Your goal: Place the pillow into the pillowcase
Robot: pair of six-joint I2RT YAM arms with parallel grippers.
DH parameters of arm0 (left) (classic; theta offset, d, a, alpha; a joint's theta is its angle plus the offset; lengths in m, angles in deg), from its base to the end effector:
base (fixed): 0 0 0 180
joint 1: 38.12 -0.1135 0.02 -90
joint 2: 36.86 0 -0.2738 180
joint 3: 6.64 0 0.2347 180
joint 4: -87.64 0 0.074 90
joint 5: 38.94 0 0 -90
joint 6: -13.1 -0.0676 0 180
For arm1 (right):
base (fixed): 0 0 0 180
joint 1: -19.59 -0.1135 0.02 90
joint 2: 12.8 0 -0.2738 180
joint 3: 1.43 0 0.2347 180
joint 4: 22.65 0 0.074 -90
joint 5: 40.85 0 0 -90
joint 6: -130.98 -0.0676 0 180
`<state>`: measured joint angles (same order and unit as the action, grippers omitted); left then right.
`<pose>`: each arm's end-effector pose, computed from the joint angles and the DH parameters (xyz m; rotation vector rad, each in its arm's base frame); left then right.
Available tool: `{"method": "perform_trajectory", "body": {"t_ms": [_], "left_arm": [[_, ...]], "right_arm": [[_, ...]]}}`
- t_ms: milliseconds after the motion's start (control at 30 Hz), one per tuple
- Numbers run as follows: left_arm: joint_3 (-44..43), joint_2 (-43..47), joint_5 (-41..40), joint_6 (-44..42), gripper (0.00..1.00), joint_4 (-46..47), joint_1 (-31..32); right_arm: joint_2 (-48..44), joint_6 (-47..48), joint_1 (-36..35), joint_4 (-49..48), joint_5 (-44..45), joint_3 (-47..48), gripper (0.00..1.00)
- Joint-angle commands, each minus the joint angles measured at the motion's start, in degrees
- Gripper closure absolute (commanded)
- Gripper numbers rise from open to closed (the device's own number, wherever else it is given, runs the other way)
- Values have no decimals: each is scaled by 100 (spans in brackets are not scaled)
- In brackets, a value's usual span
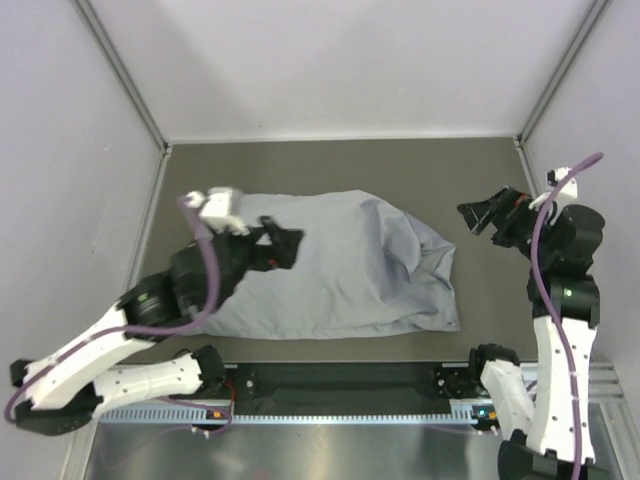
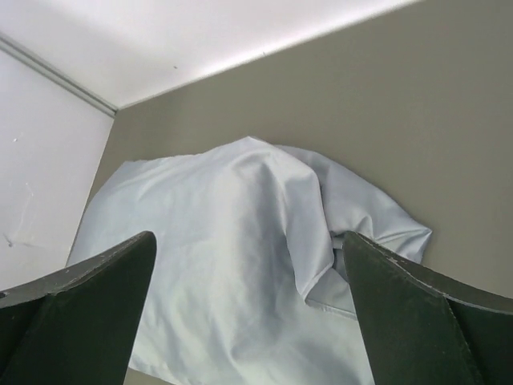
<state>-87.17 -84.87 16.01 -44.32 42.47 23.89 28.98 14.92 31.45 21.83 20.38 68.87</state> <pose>0.1098 -0.1239 0.4149 0.0166 1.7971 -0.6517 0.1536 0.0010 0.3713 0.2595 1.8431 0.6354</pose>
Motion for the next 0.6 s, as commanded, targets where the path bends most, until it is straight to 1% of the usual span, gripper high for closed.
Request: {"method": "perform_trajectory", "body": {"t_ms": [0, 33, 200, 400, 567], "left_arm": [[462, 1019, -371, 161, 2, -506, -14], [524, 1465, -389, 152, 2, -568, -14], [805, 2584, -538, 152, 2, -972, -23], [779, 3121, -661, 126, 2, -1411, -14], [928, 3385, -758, 144, 2, -1518, -14]], "right_arm": [[-643, 199, -8, -189, -14, -72, 0], [-880, 146, -8, -259, 3, -142, 0], [-1496, -48, -8, -436, 21, -565, 0], [-1699, 13, -8, -207, 91, -618, 0], [-1770, 75, -8, -120, 109, -644, 0]]}}
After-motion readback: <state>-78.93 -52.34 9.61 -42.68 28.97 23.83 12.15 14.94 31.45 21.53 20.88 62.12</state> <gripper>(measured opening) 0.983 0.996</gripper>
